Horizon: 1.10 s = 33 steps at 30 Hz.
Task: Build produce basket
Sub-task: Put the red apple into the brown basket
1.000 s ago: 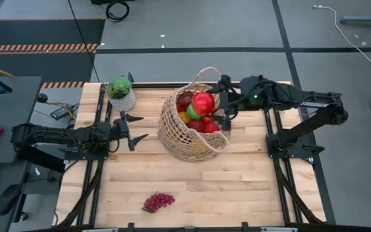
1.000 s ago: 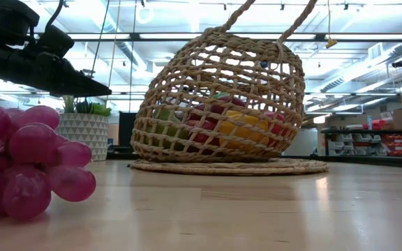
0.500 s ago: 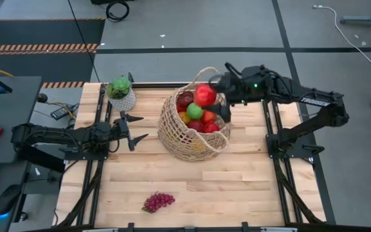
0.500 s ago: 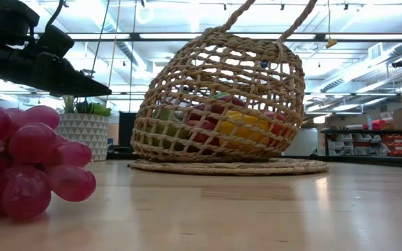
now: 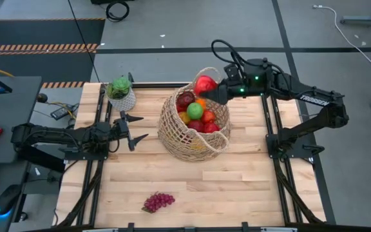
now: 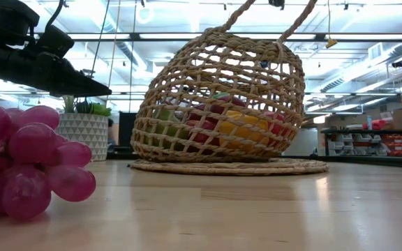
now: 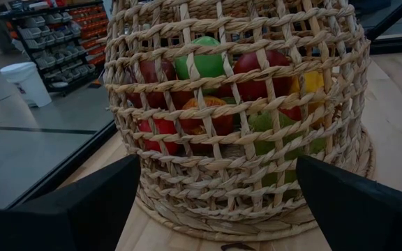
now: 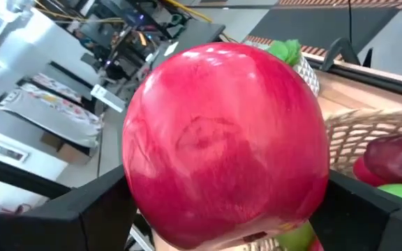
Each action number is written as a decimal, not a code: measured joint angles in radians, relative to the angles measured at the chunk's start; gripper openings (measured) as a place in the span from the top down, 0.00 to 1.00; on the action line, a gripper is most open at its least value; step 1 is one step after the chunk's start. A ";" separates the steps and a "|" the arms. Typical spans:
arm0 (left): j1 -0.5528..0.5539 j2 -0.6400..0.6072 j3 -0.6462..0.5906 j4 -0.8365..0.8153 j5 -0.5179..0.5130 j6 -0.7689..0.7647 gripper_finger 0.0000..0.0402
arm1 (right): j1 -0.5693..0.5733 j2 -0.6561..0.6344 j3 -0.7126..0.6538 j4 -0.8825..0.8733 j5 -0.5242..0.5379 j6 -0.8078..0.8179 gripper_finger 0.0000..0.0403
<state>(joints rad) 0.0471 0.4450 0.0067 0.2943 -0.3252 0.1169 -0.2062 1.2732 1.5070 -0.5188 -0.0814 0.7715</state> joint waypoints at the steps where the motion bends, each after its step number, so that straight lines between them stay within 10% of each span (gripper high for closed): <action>1: 0.000 0.000 0.000 0.000 0.000 0.000 0.03 | 0.000 0.000 0.000 -0.007 -0.001 -0.006 0.10; 10: 0.000 0.000 0.000 0.000 0.000 0.000 0.03 | 0.000 0.023 0.000 -0.162 0.032 -0.301 0.10; 20: 0.000 0.000 0.000 0.000 0.000 0.000 0.03 | 0.044 0.204 0.000 -0.225 0.286 -1.043 0.10; 33: 0.000 0.000 0.000 0.000 0.000 0.000 0.03 | 0.123 0.414 0.000 -0.210 0.613 -1.484 0.10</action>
<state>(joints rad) 0.0472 0.4447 0.0067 0.2946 -0.3251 0.1169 -0.0827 1.6874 1.5070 -0.7285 0.5320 -0.7130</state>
